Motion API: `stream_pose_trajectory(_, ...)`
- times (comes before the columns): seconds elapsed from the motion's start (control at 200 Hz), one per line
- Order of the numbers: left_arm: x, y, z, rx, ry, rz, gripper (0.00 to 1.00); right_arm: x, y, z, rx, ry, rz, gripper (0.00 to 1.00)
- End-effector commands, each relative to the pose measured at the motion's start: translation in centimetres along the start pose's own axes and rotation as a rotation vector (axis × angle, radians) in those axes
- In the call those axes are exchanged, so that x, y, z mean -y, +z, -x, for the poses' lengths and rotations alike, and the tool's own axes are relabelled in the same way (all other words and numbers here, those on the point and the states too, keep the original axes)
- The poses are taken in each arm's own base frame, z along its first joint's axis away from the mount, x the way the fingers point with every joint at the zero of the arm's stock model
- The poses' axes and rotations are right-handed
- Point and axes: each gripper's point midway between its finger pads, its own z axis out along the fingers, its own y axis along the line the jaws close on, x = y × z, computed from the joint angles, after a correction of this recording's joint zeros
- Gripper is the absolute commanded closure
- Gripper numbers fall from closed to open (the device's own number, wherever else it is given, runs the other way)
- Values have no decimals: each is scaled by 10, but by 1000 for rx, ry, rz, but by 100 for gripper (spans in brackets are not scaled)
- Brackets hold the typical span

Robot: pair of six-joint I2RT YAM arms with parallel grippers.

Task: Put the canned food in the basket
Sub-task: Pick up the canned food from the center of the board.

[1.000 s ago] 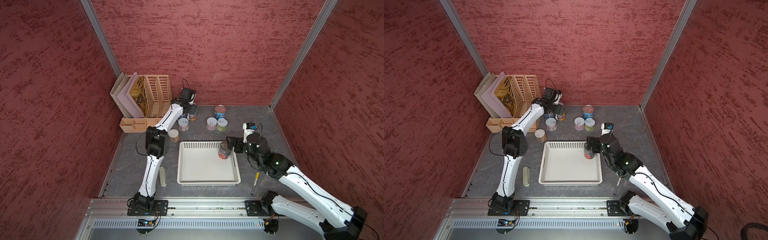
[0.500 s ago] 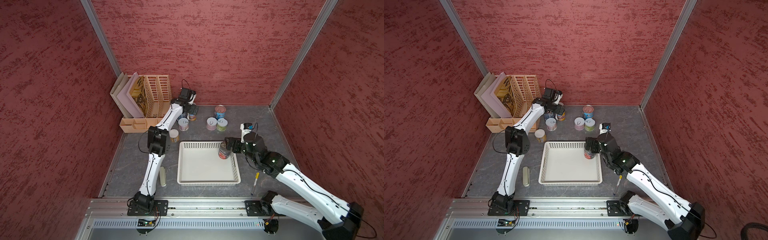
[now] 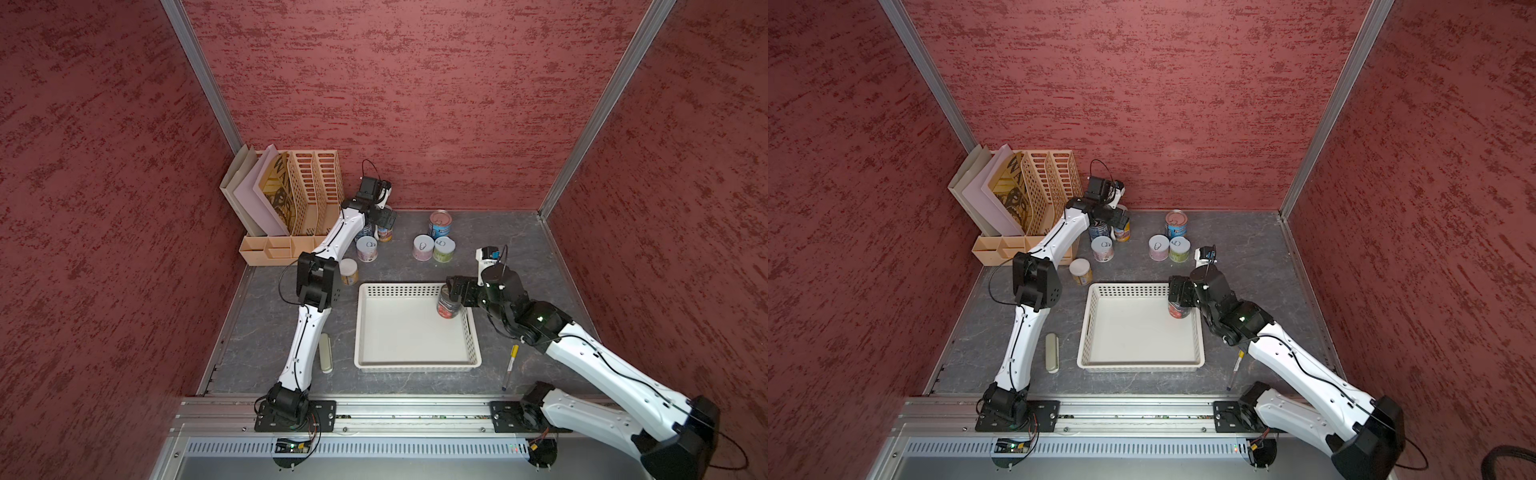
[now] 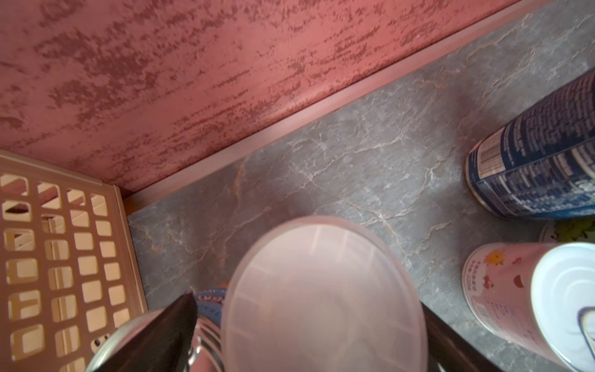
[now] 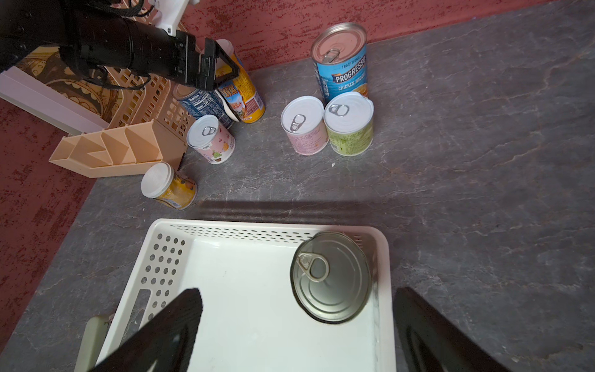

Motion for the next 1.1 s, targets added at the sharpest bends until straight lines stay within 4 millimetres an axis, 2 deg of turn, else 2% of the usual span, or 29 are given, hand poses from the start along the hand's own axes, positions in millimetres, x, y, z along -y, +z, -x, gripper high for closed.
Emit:
stream_pose_trajectory(0.0, 1, 8, 10, 51, 2, -13, 4, -8, -1, 10, 20, 14, 27, 2)
stream_pose_trajectory(0.135, 3, 5, 17, 74, -9, -21, 4, -8, 2, 9, 12, 11, 23, 2)
stream_pose_trajectory(0.271, 6, 9, 14, 70, -9, -37, 5, -8, 2, 8, 7, 11, 26, 2)
stream_pose_trajectory(0.541, 6, 18, -1, 29, 3, -31, 17, -9, 2, 8, 7, 10, 29, 2)
stream_pose_trajectory(0.852, 11, 15, -4, 27, -13, -57, 32, -9, 1, 9, 8, 10, 28, 2)
stream_pose_trajectory(0.902, 12, 14, -6, 25, -19, -64, 37, -9, 0, 9, 8, 10, 29, 2)
stream_pose_trajectory(0.982, 14, 12, -6, 26, -28, -73, 57, -9, 0, 9, 9, 11, 31, 2)
stream_pose_trajectory(1.092, 14, 4, -1, 33, -47, -71, 61, -9, 1, 8, 8, 11, 30, 2)
